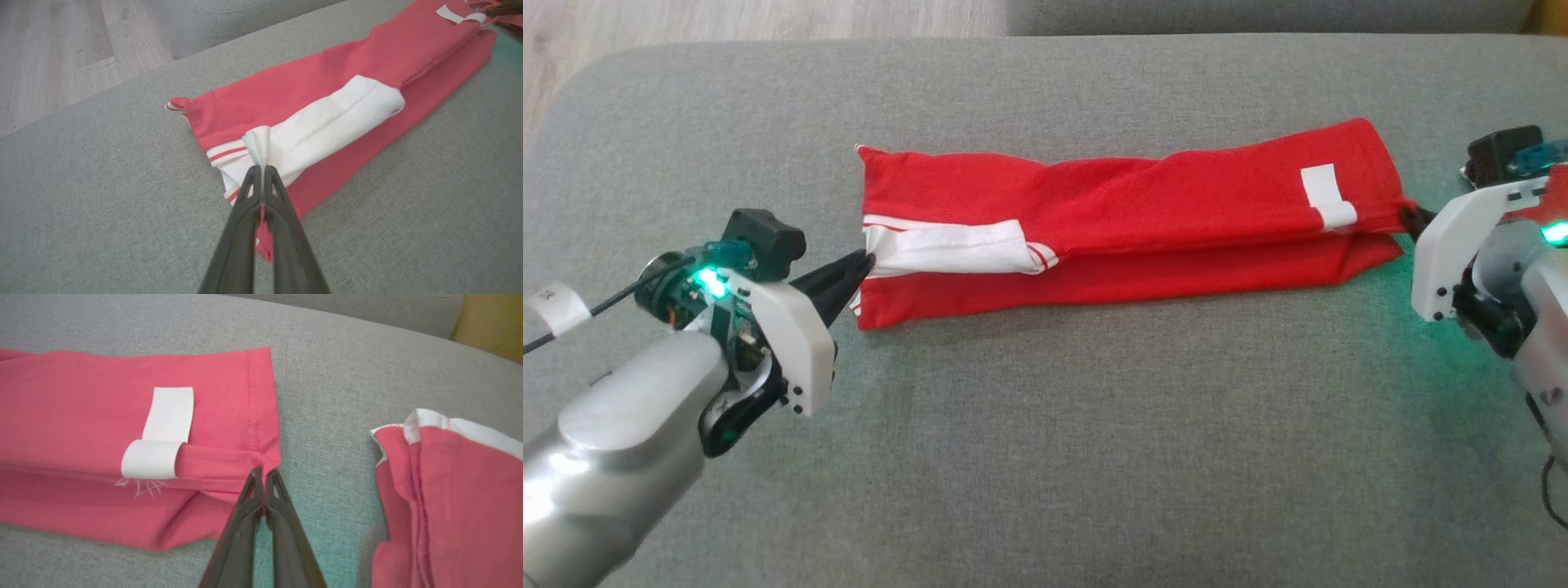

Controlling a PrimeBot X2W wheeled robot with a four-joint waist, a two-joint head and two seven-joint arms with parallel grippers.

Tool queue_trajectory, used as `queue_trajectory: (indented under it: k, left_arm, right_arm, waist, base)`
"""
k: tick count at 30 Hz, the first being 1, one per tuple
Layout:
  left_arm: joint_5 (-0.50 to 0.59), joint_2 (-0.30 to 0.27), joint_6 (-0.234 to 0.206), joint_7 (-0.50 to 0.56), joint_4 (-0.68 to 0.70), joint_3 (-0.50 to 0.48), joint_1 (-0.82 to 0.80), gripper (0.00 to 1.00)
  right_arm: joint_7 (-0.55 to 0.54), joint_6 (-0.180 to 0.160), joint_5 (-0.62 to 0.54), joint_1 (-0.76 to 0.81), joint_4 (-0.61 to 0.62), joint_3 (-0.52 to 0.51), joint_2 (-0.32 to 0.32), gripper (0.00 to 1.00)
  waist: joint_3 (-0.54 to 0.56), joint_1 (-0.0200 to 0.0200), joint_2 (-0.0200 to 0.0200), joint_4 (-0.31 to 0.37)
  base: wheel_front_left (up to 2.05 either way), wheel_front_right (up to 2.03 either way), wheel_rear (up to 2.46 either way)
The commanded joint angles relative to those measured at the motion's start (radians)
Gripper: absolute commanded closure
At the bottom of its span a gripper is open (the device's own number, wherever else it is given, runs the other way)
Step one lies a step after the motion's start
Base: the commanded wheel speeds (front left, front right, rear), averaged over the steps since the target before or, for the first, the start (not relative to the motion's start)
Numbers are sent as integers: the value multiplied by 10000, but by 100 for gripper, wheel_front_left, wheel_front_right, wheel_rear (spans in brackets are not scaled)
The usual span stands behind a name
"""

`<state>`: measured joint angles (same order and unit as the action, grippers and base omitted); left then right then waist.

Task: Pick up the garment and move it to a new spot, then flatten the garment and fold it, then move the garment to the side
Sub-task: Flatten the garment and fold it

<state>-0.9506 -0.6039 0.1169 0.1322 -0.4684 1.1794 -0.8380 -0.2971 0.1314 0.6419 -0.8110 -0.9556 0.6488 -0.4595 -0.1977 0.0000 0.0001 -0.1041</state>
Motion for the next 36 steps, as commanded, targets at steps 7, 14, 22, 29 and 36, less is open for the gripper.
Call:
queue_trajectory:
  k: [7,14,22,29,36]
  left_arm:
    - [113,-209,-158,129,43,-204,-326,100]
    - [189,-65,-385,-270,-242,-301,-339,0]
    - [-10,311,-1435,-2757,-601,-1537,-276,0]
    - [96,679,-2592,-3925,37,-3412,397,0]
    - [1774,1279,-3240,-3936,1937,-6152,2576,0]
  right_arm:
    - [-499,-7,659,64,455,807,-532,100]
    - [-454,-7,1054,-83,339,990,-562,0]
    - [1044,-7,1453,-422,614,589,-277,0]
    - [3962,-7,1182,-322,848,-215,453,0]
    - [5551,-7,133,149,872,-1590,1419,0]
  waist:
    - [-135,0,-1,23]
    - [-33,0,-1,76]
    - [599,0,-1,132]
    - [1243,0,-1,268]
    - [1705,0,-1,499]
  base:
    - [0,0,0]
    - [0,0,0]
    - [0,0,0]
    - [0,0,0]
    - [0,0,0]
